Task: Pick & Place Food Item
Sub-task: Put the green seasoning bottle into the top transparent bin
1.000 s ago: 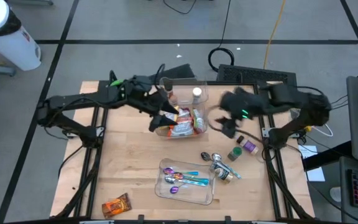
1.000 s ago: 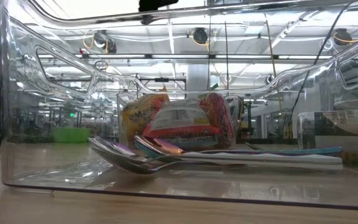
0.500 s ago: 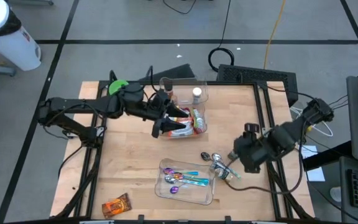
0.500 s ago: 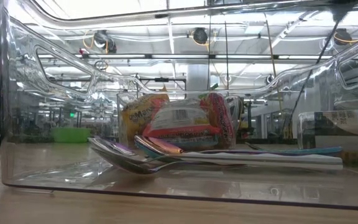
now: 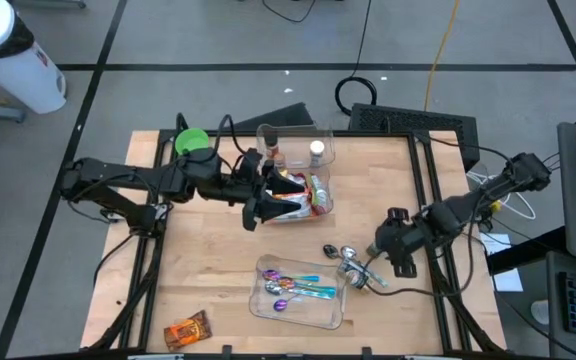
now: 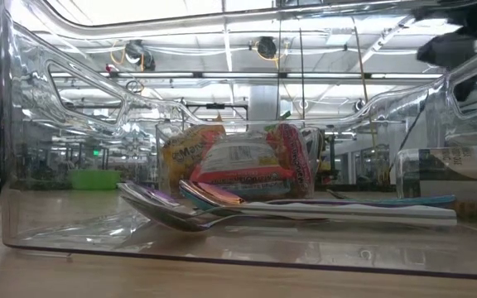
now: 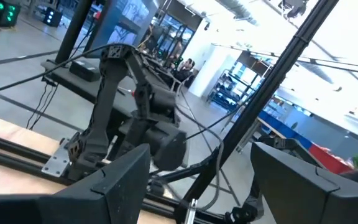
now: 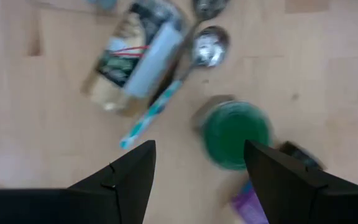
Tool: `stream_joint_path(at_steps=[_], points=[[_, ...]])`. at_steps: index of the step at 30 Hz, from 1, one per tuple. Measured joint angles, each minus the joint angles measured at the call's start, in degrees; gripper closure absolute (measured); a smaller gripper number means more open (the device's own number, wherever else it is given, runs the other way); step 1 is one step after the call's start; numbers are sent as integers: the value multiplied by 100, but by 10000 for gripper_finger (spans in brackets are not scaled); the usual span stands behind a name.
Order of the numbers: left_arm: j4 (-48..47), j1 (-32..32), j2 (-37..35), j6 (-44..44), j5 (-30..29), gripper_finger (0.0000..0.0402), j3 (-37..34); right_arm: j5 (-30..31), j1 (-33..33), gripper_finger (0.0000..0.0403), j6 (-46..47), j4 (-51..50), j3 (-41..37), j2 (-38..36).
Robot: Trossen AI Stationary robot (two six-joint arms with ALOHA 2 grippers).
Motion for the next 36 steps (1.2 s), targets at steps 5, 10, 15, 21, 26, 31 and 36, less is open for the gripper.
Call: stream_joint_path(at_steps=[5, 10, 15, 21, 26, 31, 36], points=[[-7, 0, 0, -38, -89, 121, 0, 0, -478, 165, -612, 71, -36, -2], [-12, 1, 0, -13, -141, 121, 0, -372, -836, 165, -1130, 53, -36, 7], [-16, 13, 0, 69, -144, 121, 0, -447, -965, 165, -1435, 58, -36, 75], [-36, 78, 0, 93, -144, 121, 0, -533, -966, 165, -1852, 52, -36, 394], [-159, 114, 0, 60, -142, 121, 0, -597, -967, 165, -2124, 54, -37, 609], [-217, 114, 0, 48, -140, 121, 0, -597, -966, 165, -2363, 50, -38, 788], [-248, 114, 0, 30, -129, 121, 0, -596, -966, 165, -2564, 40, -40, 940]])
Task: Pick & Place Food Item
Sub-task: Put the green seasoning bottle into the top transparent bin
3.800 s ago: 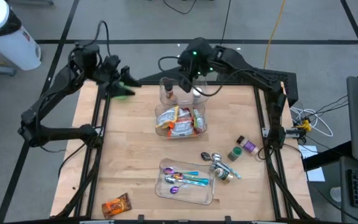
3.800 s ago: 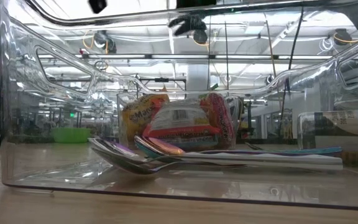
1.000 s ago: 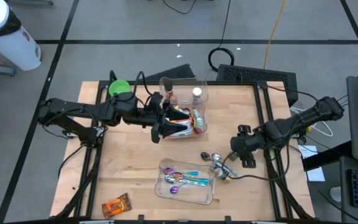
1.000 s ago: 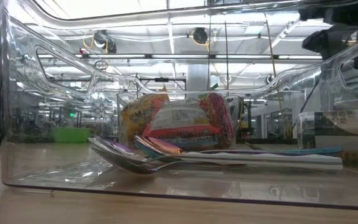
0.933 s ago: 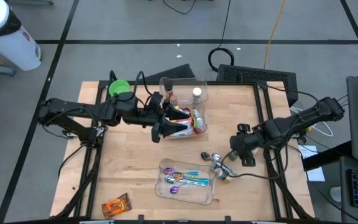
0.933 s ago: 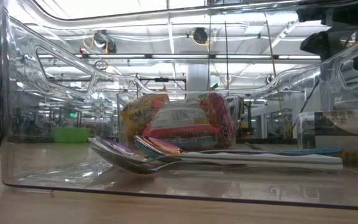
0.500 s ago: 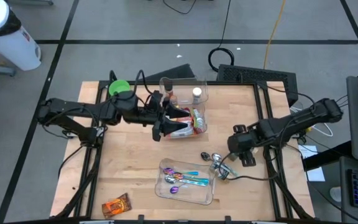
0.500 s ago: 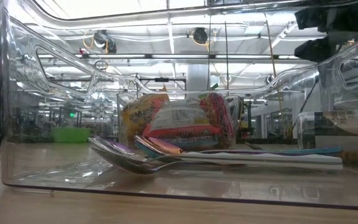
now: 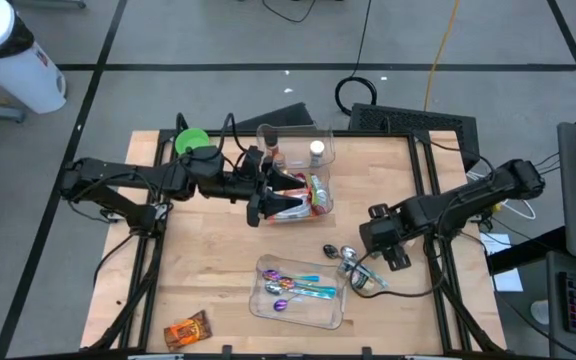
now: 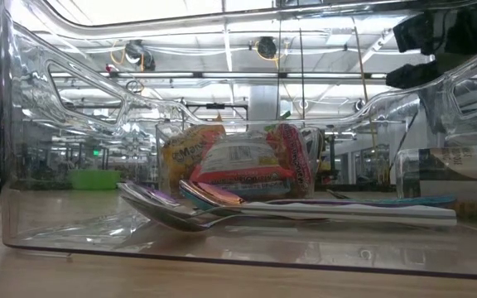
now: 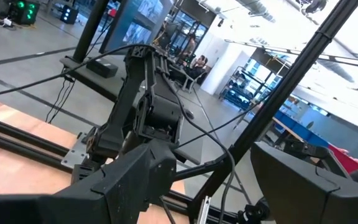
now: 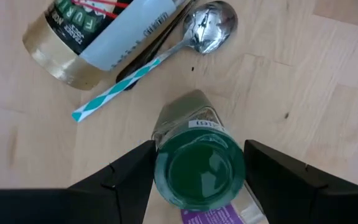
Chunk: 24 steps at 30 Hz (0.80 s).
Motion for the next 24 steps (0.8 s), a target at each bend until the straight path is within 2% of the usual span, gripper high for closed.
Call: stream_joint_path(at_steps=[7, 13, 24], points=[[-1, -4, 0, -54, 147, 121, 0, 9, 0, 168, -175, -83, 0, 164], [-42, -15, 0, -66, 151, 121, 0, 9, -2, 205, -222, -201, 2, 164], [-74, -15, 0, -66, 151, 121, 0, 4, -4, 206, -110, -285, 46, 170]])
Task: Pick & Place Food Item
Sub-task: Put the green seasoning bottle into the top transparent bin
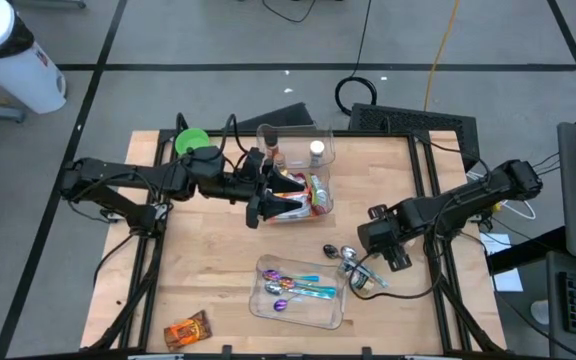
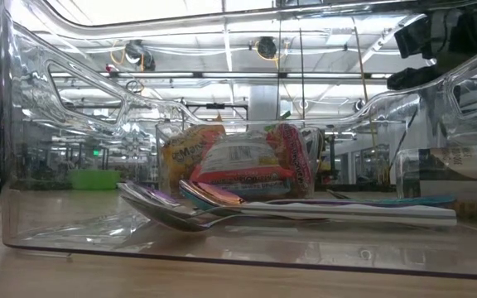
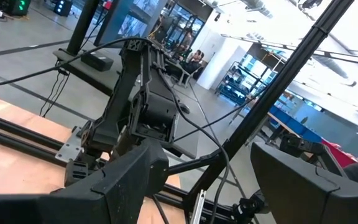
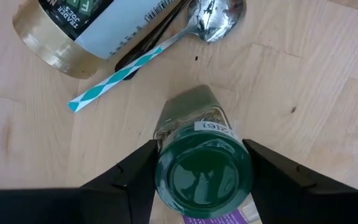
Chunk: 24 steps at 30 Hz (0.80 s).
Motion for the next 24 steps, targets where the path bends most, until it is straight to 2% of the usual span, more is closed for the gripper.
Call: stream_joint_path(at_steps=[7, 16, 19, 24], points=[[-2, 110, 0, 25, 127, 121, 0, -7, -359, 206, -181, -703, 779, 5], [-2, 478, 0, 23, 751, 121, 0, -13, -1396, 206, -557, -1389, 2529, 62], [-2, 621, 0, 24, 1067, 121, 0, -11, -1776, 206, -750, -1739, 3207, 287], [-4, 939, 0, 24, 1607, 121, 0, -8, -2268, 206, -1288, -2607, 4565, 1084]])
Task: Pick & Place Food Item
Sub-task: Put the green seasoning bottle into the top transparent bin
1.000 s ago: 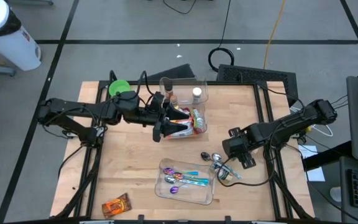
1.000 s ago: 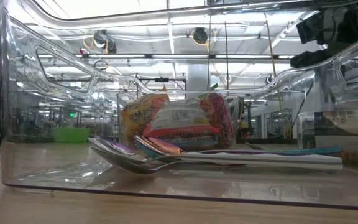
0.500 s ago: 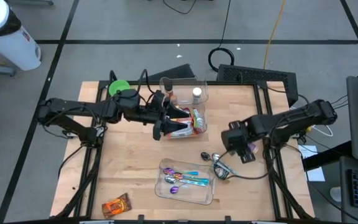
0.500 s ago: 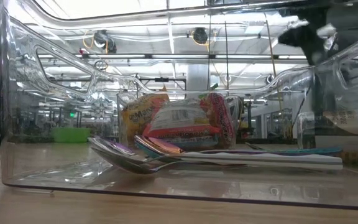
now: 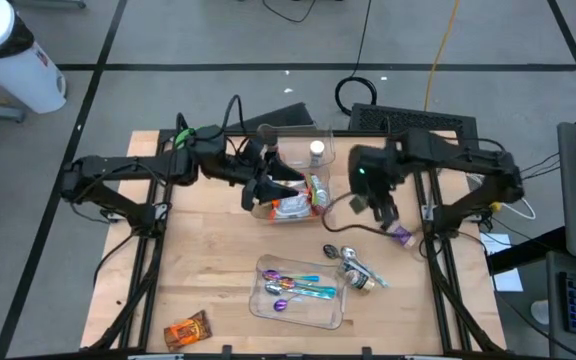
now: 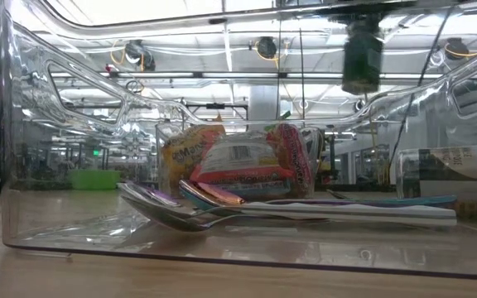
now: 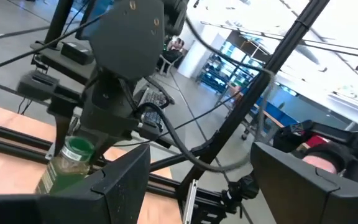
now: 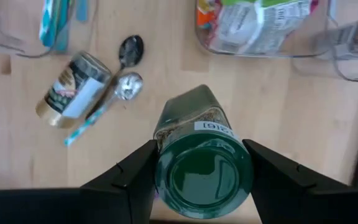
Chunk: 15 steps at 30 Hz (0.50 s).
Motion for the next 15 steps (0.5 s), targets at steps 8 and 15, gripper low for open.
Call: stream_joint_path(at_steps=[8, 15], points=[[-267, 642, -239, 143, 941, 121, 2, 2, -657, 206, -902, -100, 1751, 1249], [-1349, 1177, -912, 798, 952, 121, 2, 18, -1297, 206, -1311, -95, 2472, 2130]])
